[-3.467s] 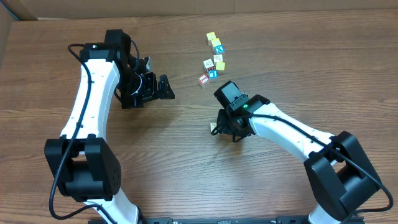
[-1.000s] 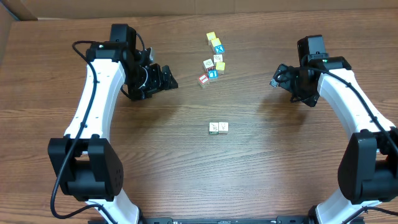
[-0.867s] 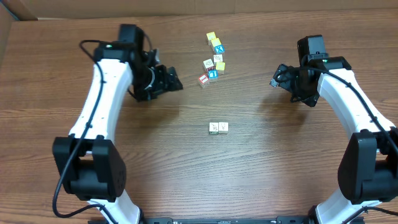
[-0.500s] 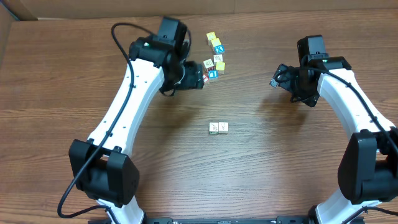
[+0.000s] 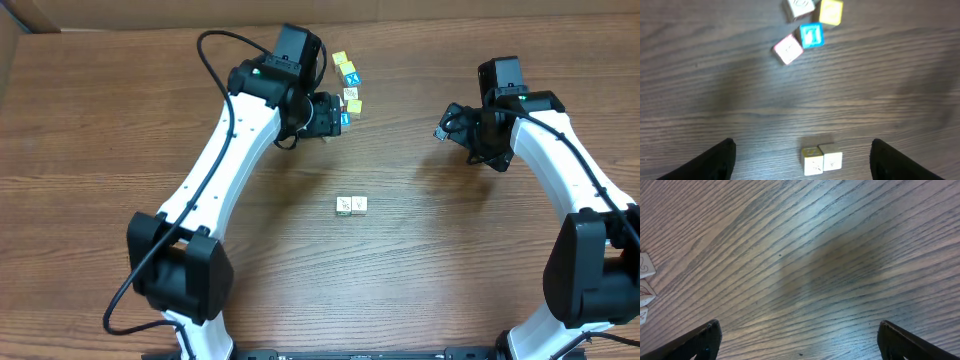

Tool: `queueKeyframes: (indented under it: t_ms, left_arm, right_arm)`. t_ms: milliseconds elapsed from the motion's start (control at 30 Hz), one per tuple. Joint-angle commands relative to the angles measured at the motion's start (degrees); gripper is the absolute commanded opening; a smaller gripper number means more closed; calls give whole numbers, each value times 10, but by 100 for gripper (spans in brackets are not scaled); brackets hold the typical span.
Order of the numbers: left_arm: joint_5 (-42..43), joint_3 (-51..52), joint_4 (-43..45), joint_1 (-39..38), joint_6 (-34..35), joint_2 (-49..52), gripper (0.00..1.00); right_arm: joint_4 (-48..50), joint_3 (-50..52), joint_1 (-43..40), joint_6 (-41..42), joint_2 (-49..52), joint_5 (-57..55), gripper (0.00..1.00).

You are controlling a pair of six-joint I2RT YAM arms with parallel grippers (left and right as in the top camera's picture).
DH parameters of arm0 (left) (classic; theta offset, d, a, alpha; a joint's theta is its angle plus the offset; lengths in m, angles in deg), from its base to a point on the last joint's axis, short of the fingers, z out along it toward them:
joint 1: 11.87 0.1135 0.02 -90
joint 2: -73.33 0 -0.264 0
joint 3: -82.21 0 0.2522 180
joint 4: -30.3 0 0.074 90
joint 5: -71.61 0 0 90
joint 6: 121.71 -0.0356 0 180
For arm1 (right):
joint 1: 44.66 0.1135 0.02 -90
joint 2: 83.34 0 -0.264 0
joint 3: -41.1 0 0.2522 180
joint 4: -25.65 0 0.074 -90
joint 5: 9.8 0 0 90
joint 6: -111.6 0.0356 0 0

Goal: Flip 4 blocks
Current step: 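Move the left gripper over the block cluster toward the red-lettered block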

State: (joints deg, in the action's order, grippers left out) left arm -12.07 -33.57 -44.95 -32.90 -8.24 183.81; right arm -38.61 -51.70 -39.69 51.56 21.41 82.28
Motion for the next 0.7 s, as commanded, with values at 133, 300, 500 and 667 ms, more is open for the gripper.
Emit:
queueKeyframes:
  t_ms: [133,300,500,667]
  left_arm:
    - [-20,-32,-45,-4,-8,37,71]
    - [-78,-151,-124,-4,-21,89,70]
    - [-70,-245,-137,-6,-27,153,59]
    - [-43,-243,-102,-19,-27,189,39]
  right_arm:
    - [3,-6,-1,-2,-2,-5,100]
    - [3,-6,-1,-2,-2,-5,100]
    - [3,-6,-1,-2,-2,-5,100]
    - [3,-6,-1,-2,-2,-5,100]
